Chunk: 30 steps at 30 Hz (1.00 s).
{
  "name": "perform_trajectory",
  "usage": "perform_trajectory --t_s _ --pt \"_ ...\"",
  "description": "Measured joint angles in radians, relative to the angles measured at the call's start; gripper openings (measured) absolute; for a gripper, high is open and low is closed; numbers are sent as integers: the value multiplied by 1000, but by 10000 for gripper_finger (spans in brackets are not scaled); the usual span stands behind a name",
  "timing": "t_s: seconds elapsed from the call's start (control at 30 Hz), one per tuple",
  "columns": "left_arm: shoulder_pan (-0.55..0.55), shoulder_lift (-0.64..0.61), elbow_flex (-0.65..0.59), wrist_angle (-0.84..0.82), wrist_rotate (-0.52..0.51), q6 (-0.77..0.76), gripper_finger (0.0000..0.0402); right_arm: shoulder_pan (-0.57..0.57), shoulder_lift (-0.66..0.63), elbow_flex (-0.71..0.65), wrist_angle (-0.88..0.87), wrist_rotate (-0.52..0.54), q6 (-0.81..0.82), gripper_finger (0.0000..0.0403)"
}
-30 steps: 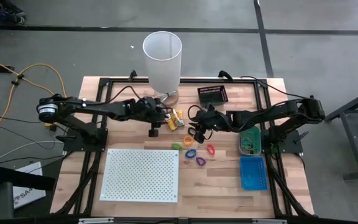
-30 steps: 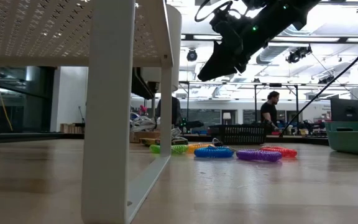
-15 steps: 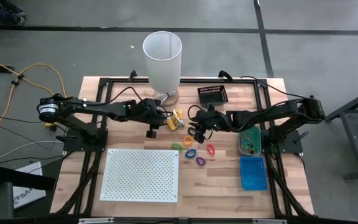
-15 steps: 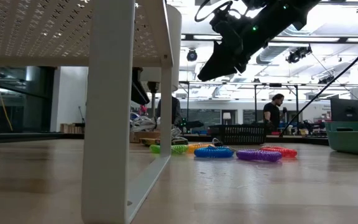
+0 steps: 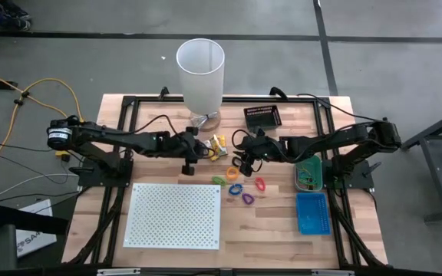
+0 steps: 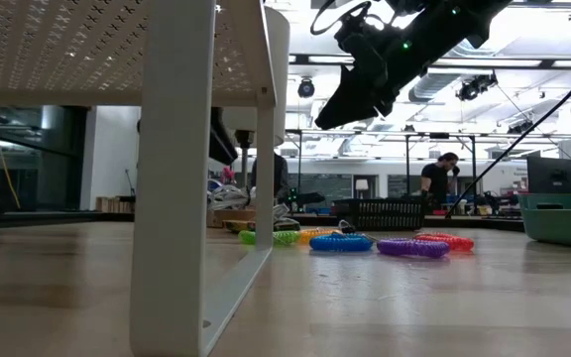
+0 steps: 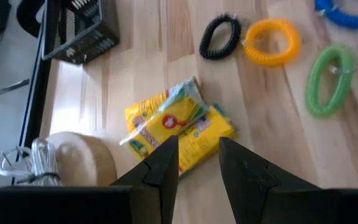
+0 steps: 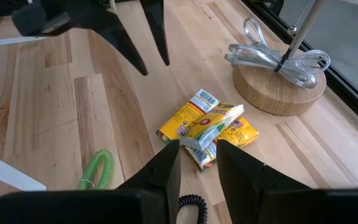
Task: Pick & Place Office Desk Supplies
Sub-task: Put the middle yellow crayon box into the black bin
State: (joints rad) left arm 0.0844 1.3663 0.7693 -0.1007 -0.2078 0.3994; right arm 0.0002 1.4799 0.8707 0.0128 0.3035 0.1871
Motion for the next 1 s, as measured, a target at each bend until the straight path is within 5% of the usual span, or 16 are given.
perform_trajectory --t_s 1.0 --pt "23 204 160 -32 -11 278 108 0 0 0 1 0 0 93"
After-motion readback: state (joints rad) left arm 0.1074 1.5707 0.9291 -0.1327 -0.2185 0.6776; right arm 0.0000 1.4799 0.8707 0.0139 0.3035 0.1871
